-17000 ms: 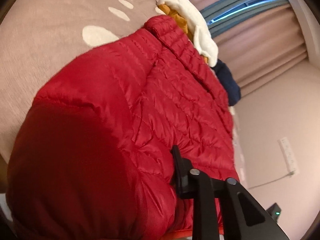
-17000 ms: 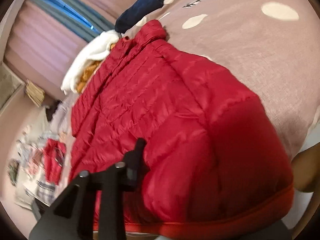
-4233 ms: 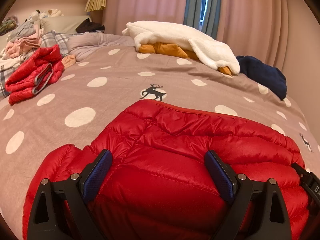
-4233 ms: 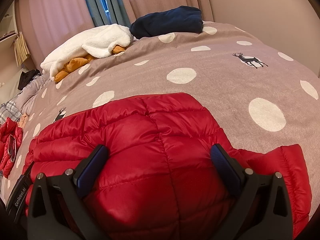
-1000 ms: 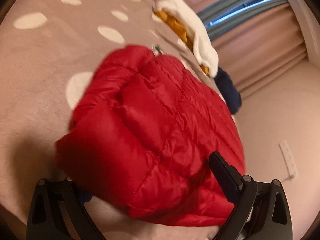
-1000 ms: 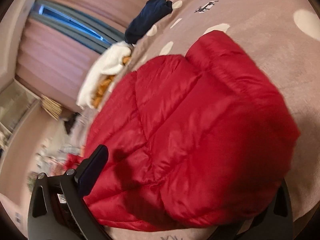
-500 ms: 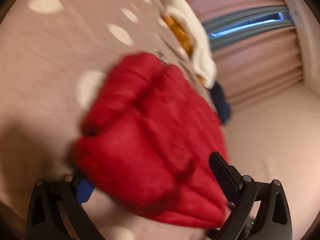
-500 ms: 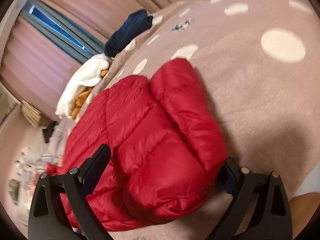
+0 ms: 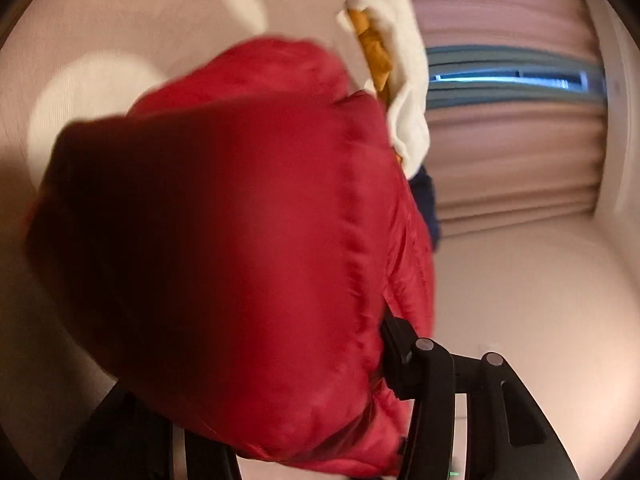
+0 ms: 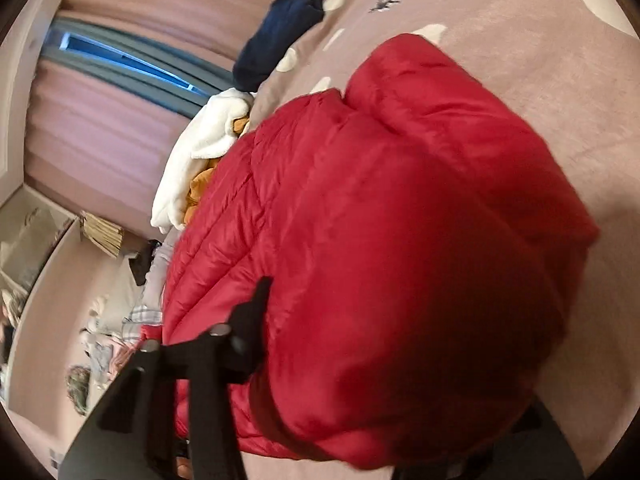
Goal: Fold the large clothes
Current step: 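Grasp the folded jacket with both tools and lift it off the bed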
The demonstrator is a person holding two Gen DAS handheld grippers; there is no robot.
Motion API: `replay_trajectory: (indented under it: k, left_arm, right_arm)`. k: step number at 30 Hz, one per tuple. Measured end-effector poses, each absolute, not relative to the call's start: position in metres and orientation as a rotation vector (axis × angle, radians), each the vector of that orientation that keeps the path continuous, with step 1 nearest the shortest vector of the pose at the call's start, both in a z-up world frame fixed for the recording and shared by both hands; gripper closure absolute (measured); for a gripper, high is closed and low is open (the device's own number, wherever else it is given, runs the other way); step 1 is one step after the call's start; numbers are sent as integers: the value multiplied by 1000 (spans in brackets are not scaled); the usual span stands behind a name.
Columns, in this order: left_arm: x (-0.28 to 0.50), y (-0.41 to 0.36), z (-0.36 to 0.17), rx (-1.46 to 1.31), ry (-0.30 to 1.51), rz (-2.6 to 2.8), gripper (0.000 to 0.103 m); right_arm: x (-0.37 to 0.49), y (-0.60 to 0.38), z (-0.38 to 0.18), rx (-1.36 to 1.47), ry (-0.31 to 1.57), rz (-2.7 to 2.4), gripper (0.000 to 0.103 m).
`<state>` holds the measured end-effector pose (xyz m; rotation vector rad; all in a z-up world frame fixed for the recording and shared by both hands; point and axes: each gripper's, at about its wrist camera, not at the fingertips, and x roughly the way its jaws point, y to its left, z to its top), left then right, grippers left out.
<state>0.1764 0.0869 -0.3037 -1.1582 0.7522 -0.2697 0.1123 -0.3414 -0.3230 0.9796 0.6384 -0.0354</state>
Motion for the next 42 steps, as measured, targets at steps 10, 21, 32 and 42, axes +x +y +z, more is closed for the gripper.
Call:
replay_trajectory:
  k: [10, 21, 32, 42]
  left_arm:
    - [140, 70, -224, -617, 503, 19, 69]
    - [108, 36, -166, -329, 273, -203, 69]
    - [139, -6, -200, -412, 482, -534, 65]
    - [150, -8, -217, -478, 560, -543, 65]
  right_arm:
    - [134, -307, -315, 731, 752, 62, 70]
    - [146, -275, -320, 598, 825, 128, 71]
    - [138, -282, -328, 724, 804, 165, 76]
    - [127, -301, -315, 746, 790, 102, 58]
